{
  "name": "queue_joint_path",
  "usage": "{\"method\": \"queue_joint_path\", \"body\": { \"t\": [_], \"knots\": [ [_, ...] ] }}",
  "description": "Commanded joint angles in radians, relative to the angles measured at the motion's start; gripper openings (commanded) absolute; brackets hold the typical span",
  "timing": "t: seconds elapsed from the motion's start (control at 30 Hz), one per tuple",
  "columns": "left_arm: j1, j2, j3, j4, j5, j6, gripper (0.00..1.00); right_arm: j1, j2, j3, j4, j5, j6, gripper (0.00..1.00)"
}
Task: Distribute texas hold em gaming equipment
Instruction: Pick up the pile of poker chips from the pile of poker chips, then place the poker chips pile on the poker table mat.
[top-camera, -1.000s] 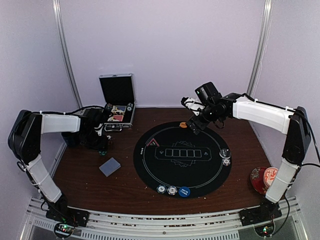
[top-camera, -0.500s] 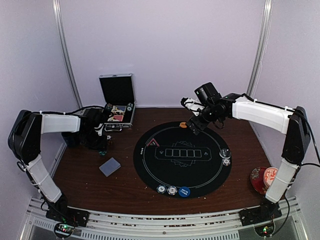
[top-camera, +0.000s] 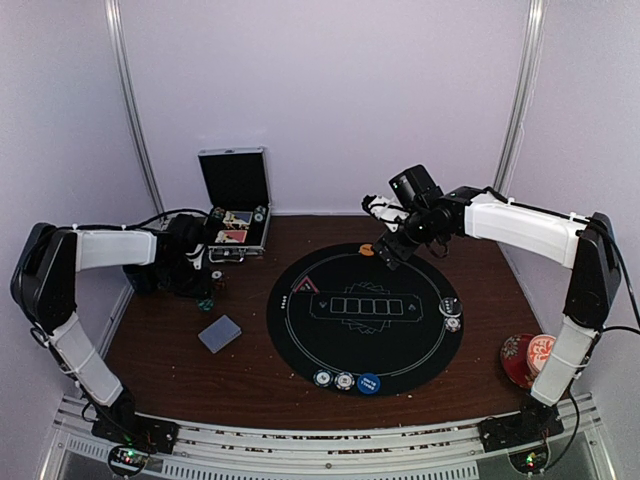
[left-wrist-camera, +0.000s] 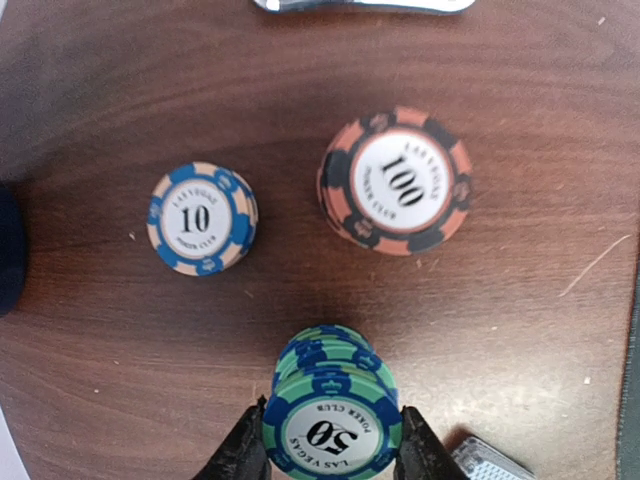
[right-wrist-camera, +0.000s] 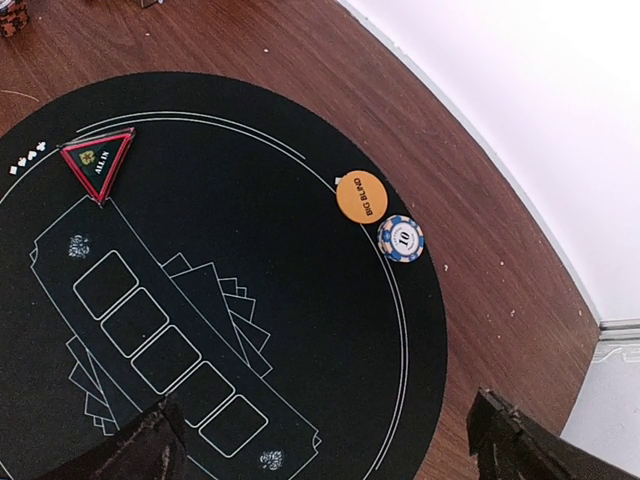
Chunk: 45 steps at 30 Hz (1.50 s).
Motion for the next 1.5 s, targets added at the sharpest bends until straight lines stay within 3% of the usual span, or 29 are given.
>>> {"method": "queue_joint_path", "body": {
  "t": [0.0,0.27,0.57,0.77,1.0,1.2,1.47],
  "knots": [
    [0.006,-0.066,-0.002,0.029,-0.003,0.013,0.32,0.004,-0.007,-0.008,0.013,0.028,-0.005,1.0],
    [-0.097,-0.097,0.05,0.003,-0.012,0.043,0.32,-0.028,-0.036,-0.007,0.012,0.032,-0.006,1.0],
    [-0.404,0.003,0.196,-0.036,-0.057,0.0,0.31,-0.193,-0.11,-0.009,0.014,-0.029,-0.001,1.0],
    [-0.621,0.185,0.405,-0.065,-0.077,-0.025,0.31,-0.293,-0.154,-0.026,0.03,-0.044,-0.002,1.0],
    [-0.819,0.469,0.766,-0.14,-0.08,-0.006,0.31,-0.371,-0.186,-0.042,0.044,-0.047,0.01,1.0],
    [-0.892,0.67,1.017,-0.201,-0.06,0.011,0.31,-0.385,-0.186,-0.043,0.045,-0.059,0.014,1.0],
    [-0.895,0.75,1.05,-0.202,-0.065,0.003,0.31,-0.385,-0.199,-0.045,0.048,-0.074,0.014,1.0]
  ]
}}
